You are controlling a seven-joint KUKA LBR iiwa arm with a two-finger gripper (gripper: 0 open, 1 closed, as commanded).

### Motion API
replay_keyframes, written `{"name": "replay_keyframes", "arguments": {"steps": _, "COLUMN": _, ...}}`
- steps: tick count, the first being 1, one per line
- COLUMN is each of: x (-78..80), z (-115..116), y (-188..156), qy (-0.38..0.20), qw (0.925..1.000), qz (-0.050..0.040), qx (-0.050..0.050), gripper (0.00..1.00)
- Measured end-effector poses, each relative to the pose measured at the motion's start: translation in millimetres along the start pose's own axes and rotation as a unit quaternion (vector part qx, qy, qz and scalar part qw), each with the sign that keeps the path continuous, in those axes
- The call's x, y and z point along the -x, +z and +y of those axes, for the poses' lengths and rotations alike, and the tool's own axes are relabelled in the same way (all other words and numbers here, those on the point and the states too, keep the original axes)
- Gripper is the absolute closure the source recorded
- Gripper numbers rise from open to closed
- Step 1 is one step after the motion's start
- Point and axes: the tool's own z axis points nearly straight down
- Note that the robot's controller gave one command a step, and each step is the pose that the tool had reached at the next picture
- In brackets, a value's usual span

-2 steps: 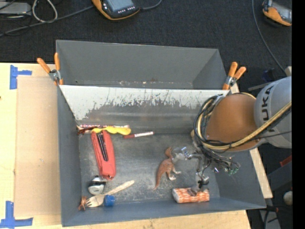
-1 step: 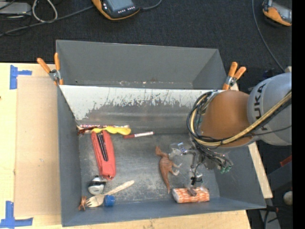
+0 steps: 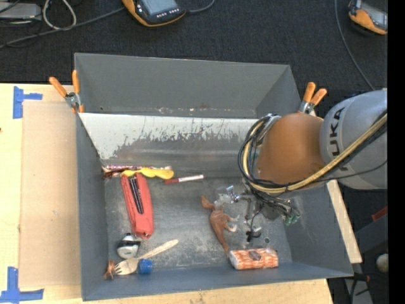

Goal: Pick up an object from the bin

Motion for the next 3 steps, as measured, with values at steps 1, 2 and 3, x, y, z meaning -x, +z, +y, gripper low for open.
{"name": "replay_keyframes", "arguments": {"steps": 1, "x": 6.6, "z": -3, "y": 4, "qy": -0.009, "qw": 1.0000, "qz": 0.0000, "qx": 0.000, "gripper": 0.00}}
{"name": "replay_keyframes", "arguments": {"steps": 2, "x": 16.2, "z": 2, "y": 2, "qy": -0.048, "qw": 0.9988, "qz": -0.0008, "qx": 0.000, "gripper": 0.00}}
{"name": "replay_keyframes", "arguments": {"steps": 3, "x": 23.7, "z": 3, "y": 13, "qy": -0.007, "qw": 1.0000, "qz": -0.0007, "qx": 0.000, "gripper": 1.00}}
